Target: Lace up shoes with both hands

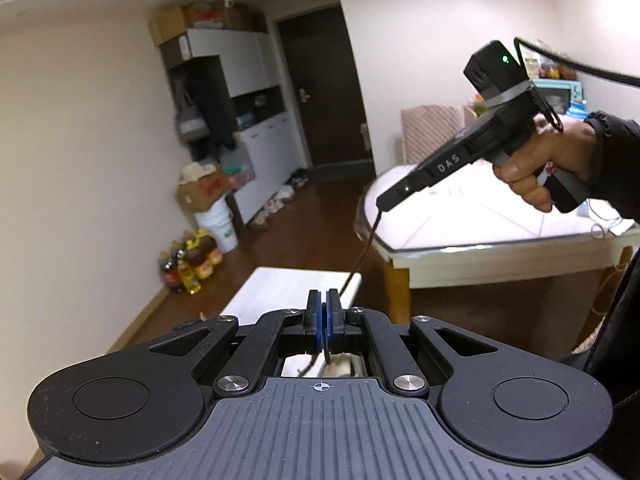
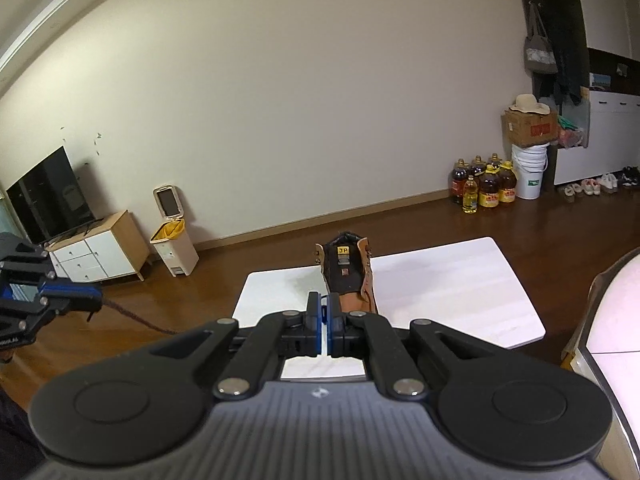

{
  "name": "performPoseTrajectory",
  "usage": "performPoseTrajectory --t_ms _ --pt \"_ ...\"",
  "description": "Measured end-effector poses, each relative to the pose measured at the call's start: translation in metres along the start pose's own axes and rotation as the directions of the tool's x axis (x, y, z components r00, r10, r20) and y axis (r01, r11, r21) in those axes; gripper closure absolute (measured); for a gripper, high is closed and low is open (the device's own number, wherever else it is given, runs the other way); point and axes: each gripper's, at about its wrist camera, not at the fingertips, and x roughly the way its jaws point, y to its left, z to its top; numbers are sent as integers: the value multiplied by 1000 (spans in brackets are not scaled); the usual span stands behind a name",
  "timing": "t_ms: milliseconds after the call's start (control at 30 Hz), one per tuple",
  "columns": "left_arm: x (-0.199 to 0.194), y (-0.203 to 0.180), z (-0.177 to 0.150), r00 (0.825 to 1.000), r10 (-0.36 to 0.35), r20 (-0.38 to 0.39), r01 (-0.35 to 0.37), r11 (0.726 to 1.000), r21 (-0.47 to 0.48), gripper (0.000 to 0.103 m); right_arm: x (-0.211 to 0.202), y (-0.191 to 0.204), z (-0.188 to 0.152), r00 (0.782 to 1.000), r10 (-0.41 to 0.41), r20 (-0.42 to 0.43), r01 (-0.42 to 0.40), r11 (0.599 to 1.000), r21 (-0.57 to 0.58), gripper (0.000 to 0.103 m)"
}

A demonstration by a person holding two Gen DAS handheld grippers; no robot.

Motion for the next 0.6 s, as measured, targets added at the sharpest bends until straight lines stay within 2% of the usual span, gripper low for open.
performPoseTrajectory --t_ms 167,333,433,500,600 --pt "6 8 -8 999 4 -32 -4 1000 -5 101 7 -6 1 1000 3 -27 -3 1000 -1 100" --pt "11 14 -28 991 -21 -132 13 998 -60 101 16 -2 1 992 -3 -126 -4 998 -59 100" --pt "15 15 -42 981 -49 -190 28 993 -112 101 27 0 -10 974 -32 -226 12 996 -89 100" --pt "25 13 -62 962 -82 -261 35 983 -178 101 31 2 -19 963 -42 -267 16 995 -97 100" --pt "32 18 -83 941 -93 -324 9 968 -250 101 46 4 -43 931 -56 -362 16 994 -112 100"
